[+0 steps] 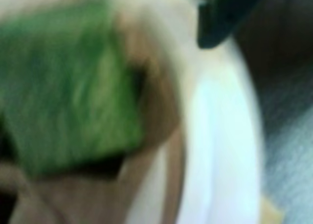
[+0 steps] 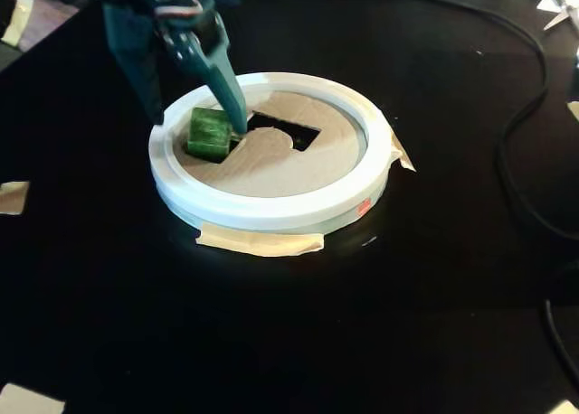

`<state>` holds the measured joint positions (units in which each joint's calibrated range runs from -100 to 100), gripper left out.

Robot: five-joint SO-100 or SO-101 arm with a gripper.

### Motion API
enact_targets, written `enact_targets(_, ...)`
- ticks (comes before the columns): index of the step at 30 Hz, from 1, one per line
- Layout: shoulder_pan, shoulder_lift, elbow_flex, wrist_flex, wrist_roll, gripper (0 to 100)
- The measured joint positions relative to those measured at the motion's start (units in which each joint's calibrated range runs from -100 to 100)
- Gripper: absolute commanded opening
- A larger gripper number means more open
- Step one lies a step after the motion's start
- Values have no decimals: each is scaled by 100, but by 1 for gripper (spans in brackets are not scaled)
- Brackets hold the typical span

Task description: Pick up the square block and drop it in corresponding square shaped hole

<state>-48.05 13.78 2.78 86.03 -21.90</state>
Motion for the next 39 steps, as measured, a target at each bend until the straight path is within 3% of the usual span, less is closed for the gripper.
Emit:
enact_targets(11,80,-1088,0,-165,313,79)
enact_targets(20,1089,-1070,0,-601,571,78)
enact_targets(39,799,-455,0,-727,474,78)
